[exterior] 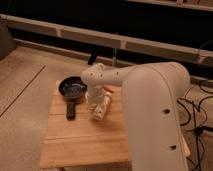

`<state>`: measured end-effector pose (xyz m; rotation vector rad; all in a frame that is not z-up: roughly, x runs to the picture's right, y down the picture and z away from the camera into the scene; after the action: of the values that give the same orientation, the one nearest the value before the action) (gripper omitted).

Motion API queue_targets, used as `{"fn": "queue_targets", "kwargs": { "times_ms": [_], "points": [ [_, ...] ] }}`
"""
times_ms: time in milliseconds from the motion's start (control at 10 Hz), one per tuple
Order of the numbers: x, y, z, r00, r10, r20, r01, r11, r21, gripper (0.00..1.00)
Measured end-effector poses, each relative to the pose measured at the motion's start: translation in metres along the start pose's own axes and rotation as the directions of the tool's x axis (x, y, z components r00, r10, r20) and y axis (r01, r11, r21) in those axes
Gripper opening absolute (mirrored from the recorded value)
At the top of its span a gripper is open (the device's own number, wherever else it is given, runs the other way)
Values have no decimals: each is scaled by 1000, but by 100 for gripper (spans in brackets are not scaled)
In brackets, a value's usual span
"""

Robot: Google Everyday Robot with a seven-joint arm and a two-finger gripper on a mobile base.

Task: Place the bottle in the ceramic bowl

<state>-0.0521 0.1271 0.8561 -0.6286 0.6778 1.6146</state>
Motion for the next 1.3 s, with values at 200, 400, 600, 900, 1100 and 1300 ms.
{"fn": "queue_targets", "kwargs": {
  "times_ms": [200,400,600,900,1100,1300],
  "points": [
    [-5,-3,14,999,12,-30,-12,1000,-1,65],
    [-11,-8,23,999,15,-46,-15,1000,-1,54],
    [-14,-11,21,999,16,-43,-17,1000,-19,32],
    [-13,-14,14,999,21,-35,-22,999,-43,4],
    [-7,-12,2,1000,7,-20,-8,999,-54,0],
    [-1,-12,-25,1000,-8,31,9,999,-53,0]
  ]
}}
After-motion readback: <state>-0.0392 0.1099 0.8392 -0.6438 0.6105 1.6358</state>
